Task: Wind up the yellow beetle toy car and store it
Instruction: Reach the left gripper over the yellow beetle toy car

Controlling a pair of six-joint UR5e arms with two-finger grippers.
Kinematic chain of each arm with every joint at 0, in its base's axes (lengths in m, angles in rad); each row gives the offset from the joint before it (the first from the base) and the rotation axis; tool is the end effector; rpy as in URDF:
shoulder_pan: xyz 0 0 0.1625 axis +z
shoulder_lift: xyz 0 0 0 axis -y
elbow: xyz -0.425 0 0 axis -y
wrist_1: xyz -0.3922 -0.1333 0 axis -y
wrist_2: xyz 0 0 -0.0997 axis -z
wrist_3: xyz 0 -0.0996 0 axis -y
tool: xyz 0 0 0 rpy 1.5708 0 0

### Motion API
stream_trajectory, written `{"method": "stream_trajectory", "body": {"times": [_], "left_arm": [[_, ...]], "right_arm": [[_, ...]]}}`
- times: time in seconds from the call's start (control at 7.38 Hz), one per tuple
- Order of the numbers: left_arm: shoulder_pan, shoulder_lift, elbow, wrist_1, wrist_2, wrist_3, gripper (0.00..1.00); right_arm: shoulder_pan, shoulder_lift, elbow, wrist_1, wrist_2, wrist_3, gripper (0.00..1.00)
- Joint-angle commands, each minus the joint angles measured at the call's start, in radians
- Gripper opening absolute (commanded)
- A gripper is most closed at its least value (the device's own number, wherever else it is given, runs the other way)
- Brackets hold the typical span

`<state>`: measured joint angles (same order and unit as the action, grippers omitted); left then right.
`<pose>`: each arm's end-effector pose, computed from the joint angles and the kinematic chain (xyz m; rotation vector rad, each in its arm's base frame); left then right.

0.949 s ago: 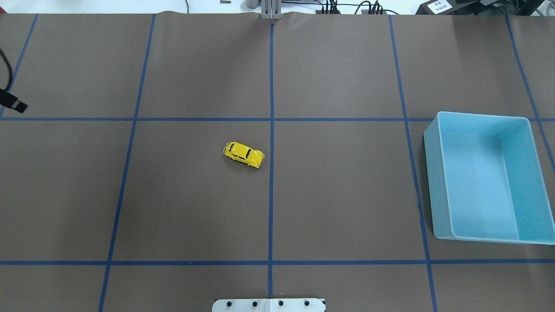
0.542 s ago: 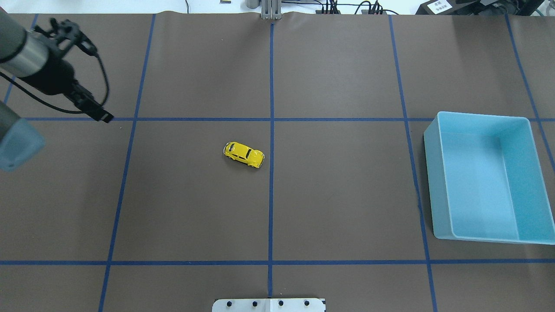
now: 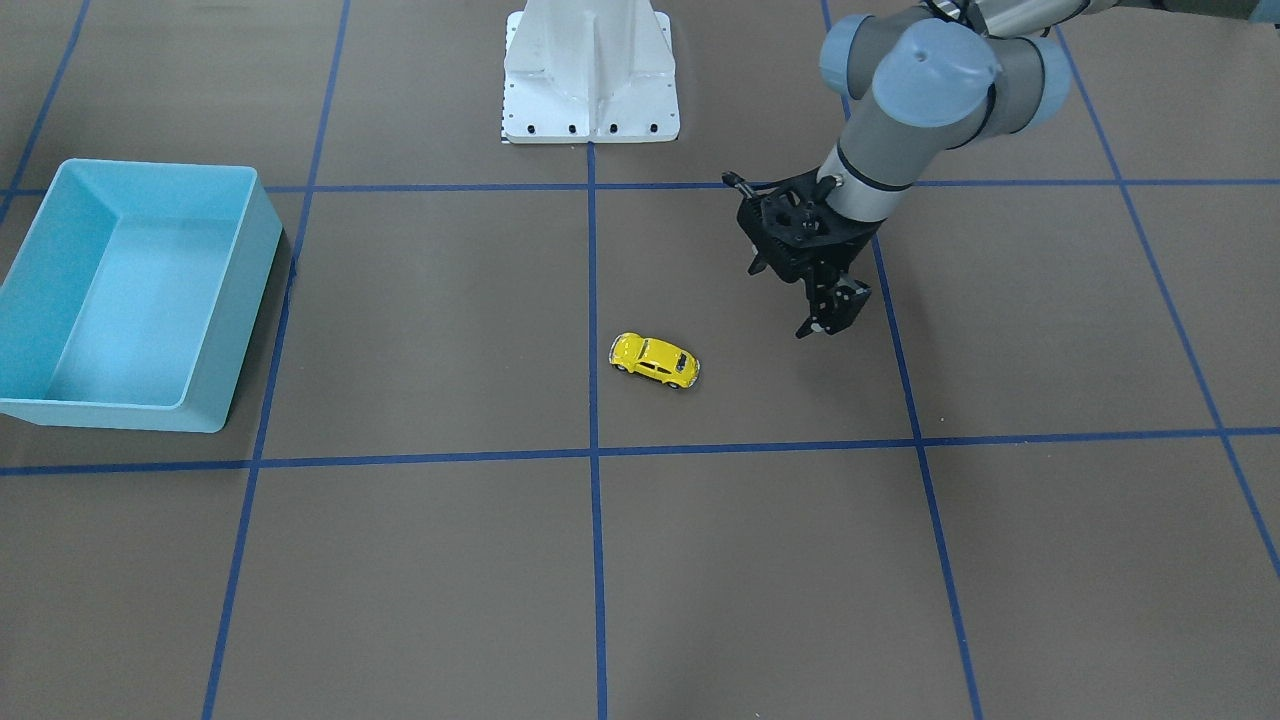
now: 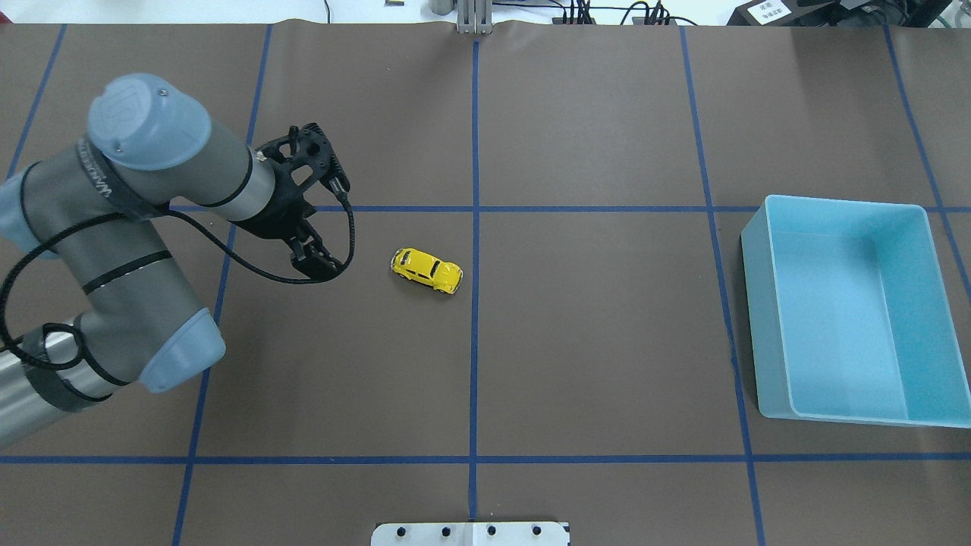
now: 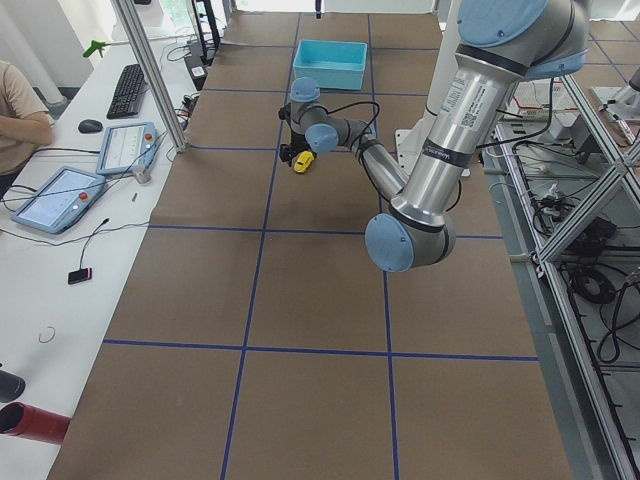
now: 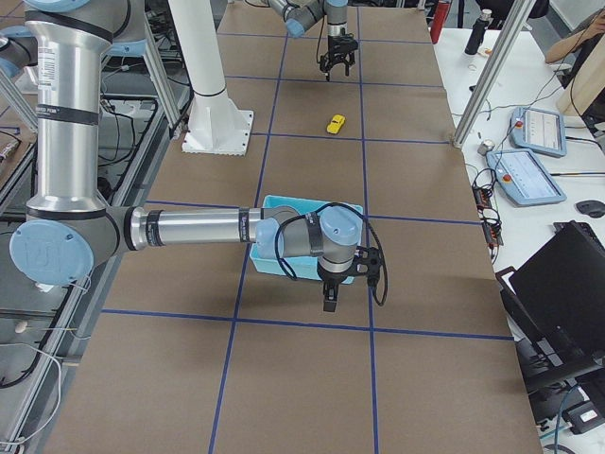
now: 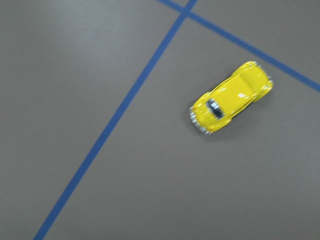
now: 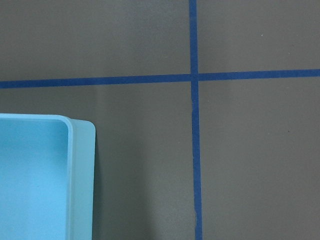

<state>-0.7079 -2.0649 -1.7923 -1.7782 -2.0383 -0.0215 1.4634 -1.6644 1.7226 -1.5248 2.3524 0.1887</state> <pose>0.4201 -0.4759 0.2535 0.6609 0.8138 0.9820 0.0136 -0.4625 0.6228 -0.0174 -0.7869 0.0363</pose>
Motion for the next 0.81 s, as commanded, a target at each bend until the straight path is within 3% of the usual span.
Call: {"method": "stream_trajectory", "body": {"times": [0.0, 0.27, 0.41, 0.54, 0.68], "left_arm": [[0.016, -0.105, 0.094, 0.008, 0.058, 0.341, 1.0], [0.018, -0.167, 0.172, 0.01, 0.07, 0.631, 1.0], [0.024, -0.211, 0.233, 0.029, 0.078, 0.671, 1.0], [0.078, -0.236, 0.258, 0.054, 0.084, 0.802, 1.0], [0.124, -0.254, 0.254, 0.103, 0.098, 0.808, 1.0]], "right_arm": [[0.0, 0.0, 0.0, 0.0, 0.001, 0.0, 0.99], [0.0, 0.0, 0.002, 0.0, 0.001, 0.0, 0.99], [0.0, 0.0, 0.0, 0.0, 0.001, 0.0, 0.99], [0.0, 0.0, 0.002, 0.0, 0.001, 0.0, 0.99], [0.0, 0.0, 0.003, 0.0, 0.002, 0.0, 0.99]]}}
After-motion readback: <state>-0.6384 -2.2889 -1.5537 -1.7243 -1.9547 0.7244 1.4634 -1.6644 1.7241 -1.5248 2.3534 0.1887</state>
